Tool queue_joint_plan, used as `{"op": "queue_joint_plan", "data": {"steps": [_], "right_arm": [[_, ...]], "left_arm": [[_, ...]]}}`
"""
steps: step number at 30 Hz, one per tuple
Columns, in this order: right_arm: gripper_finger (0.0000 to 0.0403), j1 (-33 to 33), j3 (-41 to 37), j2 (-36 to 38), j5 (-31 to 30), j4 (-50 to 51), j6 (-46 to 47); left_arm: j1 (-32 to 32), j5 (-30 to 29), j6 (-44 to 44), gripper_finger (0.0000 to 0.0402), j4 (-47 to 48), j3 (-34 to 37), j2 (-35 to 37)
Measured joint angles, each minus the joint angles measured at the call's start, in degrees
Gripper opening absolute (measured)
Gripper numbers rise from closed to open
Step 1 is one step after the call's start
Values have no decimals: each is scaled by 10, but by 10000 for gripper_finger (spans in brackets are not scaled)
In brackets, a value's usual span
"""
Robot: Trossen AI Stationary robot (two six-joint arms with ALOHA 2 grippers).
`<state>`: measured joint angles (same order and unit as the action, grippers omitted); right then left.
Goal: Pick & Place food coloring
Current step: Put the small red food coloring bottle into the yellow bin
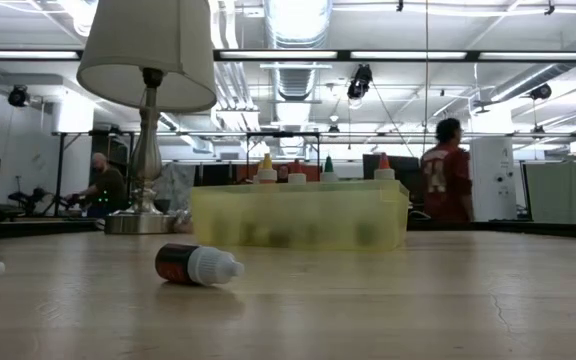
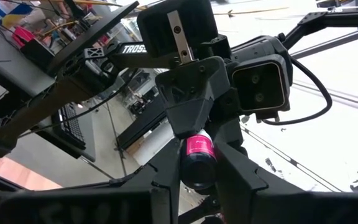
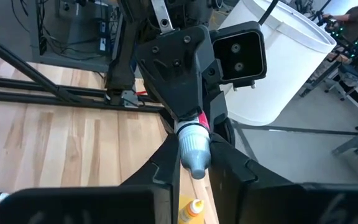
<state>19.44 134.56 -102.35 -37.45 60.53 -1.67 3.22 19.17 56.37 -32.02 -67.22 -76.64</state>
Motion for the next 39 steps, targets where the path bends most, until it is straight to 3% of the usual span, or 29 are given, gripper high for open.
{"op": "queue_joint_plan", "data": {"steps": [10,17,30,39], "right_arm": [[56,1,0,1,1,7,13],[55,2,0,2,12,45,58],[54,-13,-23,-19,119,203,240],[54,-85,-98,-36,270,202,300]], "left_arm": [[16,-1,-33,130,19,0,5],[52,1,-80,183,118,1,41],[49,-22,-286,187,367,1,133],[49,-28,-313,187,386,1,146]]}}
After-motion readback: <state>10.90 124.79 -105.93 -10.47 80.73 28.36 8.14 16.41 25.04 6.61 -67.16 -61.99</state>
